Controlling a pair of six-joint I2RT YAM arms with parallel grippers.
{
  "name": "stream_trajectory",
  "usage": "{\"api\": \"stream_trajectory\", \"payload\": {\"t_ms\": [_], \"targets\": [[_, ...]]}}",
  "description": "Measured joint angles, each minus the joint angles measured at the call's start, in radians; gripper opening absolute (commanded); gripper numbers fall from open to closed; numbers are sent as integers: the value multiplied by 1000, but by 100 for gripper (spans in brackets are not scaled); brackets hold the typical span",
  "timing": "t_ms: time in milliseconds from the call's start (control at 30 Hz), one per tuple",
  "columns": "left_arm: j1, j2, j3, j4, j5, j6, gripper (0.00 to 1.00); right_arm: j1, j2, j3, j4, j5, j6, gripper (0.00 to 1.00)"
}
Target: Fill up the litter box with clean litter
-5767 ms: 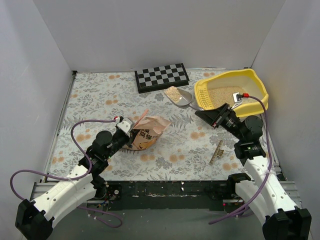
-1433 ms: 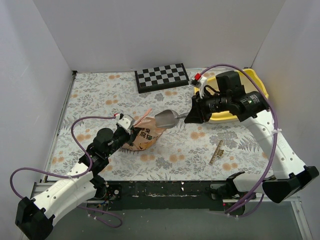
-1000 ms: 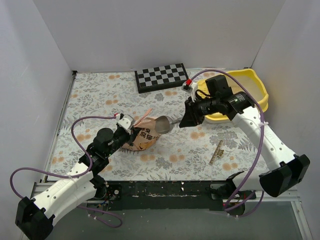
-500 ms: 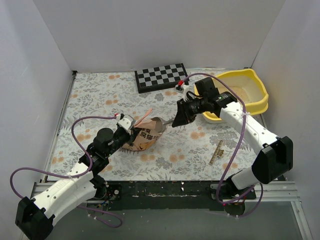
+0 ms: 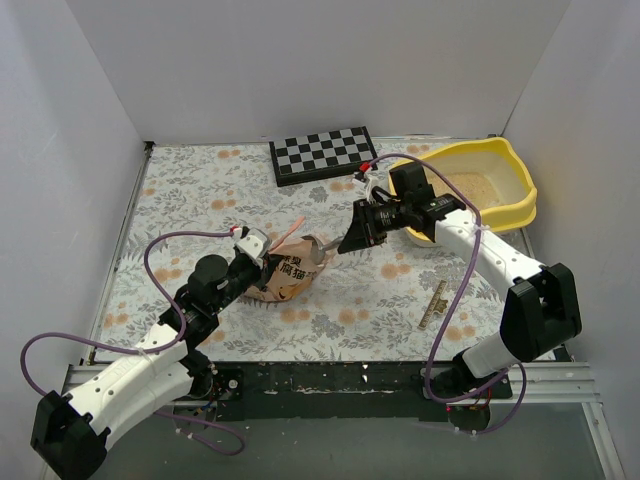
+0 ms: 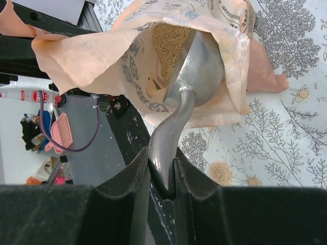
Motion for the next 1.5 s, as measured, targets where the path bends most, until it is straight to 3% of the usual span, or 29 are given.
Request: {"api": "stream_trajectory", "payload": {"t_ms": [400,667,1200,1500], "targets": [[0,5,2,3,0,0,0,0,0,-54,129,-4,113,27],[0,7,3,1,0,0,0,0,2,-69,196,38,170,45],[0,13,6,0,0,-1,0,30,17,-94,253,91,216,49],[0,13,6,-1,0,-1,0,64,64,-95,272,105,240,61]]}}
